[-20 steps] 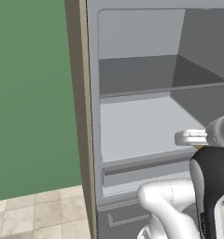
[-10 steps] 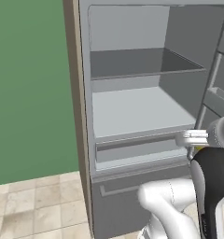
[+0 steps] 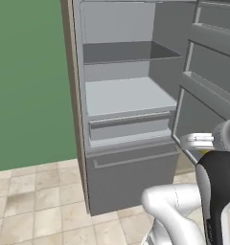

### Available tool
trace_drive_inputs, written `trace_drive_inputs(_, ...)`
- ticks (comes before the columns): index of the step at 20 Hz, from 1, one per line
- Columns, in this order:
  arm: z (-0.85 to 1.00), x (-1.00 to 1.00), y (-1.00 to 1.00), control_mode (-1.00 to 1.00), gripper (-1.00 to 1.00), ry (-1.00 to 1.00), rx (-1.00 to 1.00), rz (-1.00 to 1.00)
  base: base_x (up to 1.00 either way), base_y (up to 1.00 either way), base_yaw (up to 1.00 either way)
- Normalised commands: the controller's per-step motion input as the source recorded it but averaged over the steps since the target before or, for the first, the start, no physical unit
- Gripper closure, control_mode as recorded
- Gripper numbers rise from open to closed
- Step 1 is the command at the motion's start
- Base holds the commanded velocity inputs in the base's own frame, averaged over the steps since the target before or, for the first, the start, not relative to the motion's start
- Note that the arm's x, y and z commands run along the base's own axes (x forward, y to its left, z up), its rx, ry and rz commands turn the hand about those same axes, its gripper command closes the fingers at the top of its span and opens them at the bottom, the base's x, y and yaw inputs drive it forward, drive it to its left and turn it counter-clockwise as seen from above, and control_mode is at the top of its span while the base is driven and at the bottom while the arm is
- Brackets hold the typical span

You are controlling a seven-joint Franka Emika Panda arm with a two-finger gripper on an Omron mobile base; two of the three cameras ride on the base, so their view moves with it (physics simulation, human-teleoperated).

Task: Retrieve a lemon from the fridge and place it on the cutting board with the fish.

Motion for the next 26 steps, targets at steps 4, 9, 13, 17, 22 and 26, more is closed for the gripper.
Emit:
trace_drive_inputs(4, 0.0, 0.0, 0.0, 1.0, 1.0, 0.0, 0.0, 0.0, -0.93, -0.02, -0.05)
trace_drive_inputs(9, 0.0, 0.0, 0.0, 1.0, 1.0, 0.0, 0.0, 0.0, -0.75, -0.19, -0.17)
trace_drive_inputs(13, 0.0, 0.0, 0.0, 1.0, 1.0, 0.0, 0.0, 0.0, -0.69, -0.34, -0.45)
trace_drive_inputs(17, 0.0, 0.0, 0.0, 1.0, 1.0, 0.0, 0.0, 0.0, -0.61, -0.32, -0.62)
trace_drive_inputs(22, 0.0, 0.0, 0.0, 1.0, 1.0, 0.0, 0.0, 0.0, -0.65, -0.23, -0.67)
trace_drive_inputs(26, 0.0, 0.0, 0.0, 1.0, 1.0, 0.0, 0.0, 0.0, -0.63, -0.16, -0.7)
